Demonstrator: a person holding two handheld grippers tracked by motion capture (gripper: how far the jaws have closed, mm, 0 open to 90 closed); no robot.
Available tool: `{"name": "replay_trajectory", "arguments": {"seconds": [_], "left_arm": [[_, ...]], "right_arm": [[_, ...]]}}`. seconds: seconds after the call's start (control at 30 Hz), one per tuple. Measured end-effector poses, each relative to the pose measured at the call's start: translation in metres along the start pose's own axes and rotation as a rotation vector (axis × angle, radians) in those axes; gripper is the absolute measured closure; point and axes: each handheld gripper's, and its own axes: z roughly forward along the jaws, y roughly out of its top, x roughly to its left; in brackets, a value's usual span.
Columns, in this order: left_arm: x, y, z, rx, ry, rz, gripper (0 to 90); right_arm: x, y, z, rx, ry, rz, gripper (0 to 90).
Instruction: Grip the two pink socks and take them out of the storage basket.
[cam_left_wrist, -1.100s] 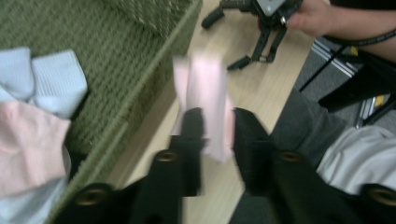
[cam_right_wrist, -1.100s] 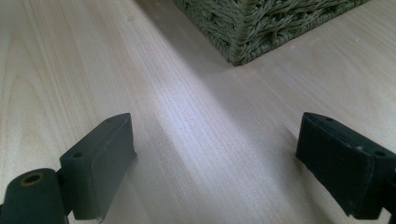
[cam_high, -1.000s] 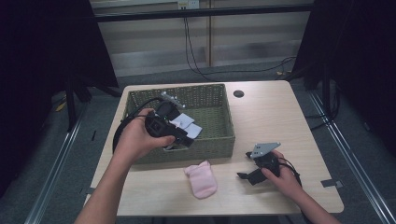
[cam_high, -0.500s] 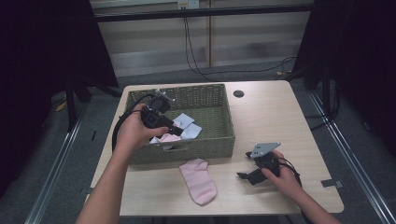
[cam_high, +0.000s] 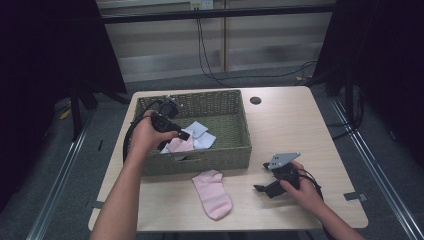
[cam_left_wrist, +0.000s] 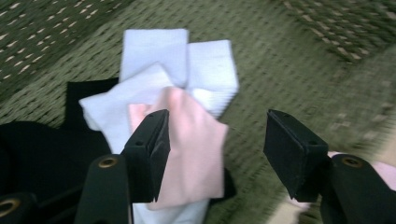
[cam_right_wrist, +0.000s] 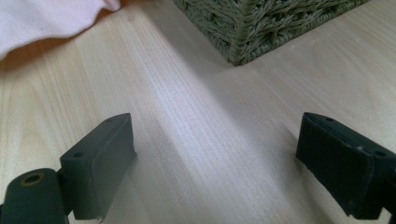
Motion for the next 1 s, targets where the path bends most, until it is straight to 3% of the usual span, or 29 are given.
{"name": "replay_trajectory", "arguments": {"seconds": [0.1, 0.17, 0.37, 0.67, 0.83, 0.9, 1.0], "left_arm": [[0.008, -0.003, 0.005, 0.006, 0.019, -0.009, 39.9], [0.015, -0.006, 0.01, 0.003, 0.025, -0.043, 38.6], [0.027, -0.011, 0.019, 0.042, 0.023, -0.073, 37.9], [0.035, -0.017, 0.032, 0.077, 0.014, -0.133, 37.1], [0.034, -0.016, 0.035, 0.108, 0.019, -0.123, 39.6], [0.033, -0.015, 0.038, 0.13, 0.018, -0.123, 46.5], [0.033, -0.014, 0.04, 0.157, 0.011, -0.115, 67.7]], "right_arm": [[0.0, 0.0, 0.0, 0.0, -0.001, 0.001, 10.5], [0.0, 0.0, 0.0, 0.0, -0.001, 0.001, 10.5], [0.0, 0.0, 0.0, 0.0, -0.001, 0.001, 10.5], [0.0, 0.0, 0.0, 0.002, 0.0, 0.005, 10.5], [0.0, 0.0, 0.0, 0.002, 0.001, 0.004, 10.5], [0.0, 0.0, 0.0, 0.002, 0.0, 0.004, 10.5], [0.0, 0.0, 0.0, 0.002, 0.001, 0.004, 10.5]]}}
